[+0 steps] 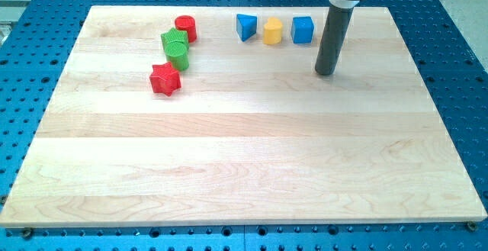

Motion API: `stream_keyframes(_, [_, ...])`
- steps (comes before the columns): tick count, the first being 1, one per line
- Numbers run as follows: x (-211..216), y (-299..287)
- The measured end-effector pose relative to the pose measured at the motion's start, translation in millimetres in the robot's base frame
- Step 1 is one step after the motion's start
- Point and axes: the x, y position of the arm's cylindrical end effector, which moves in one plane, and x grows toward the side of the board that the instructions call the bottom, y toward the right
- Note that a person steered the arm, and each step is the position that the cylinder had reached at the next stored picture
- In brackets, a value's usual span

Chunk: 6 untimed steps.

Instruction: Move the arm to the right of the yellow hexagon

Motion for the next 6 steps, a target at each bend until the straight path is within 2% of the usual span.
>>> stream_keyframes(3, [-20, 9])
stream_keyframes(4, [-54, 74])
stream_keyframes(5, [-96, 90])
stream_keyframes(6, [-128, 76])
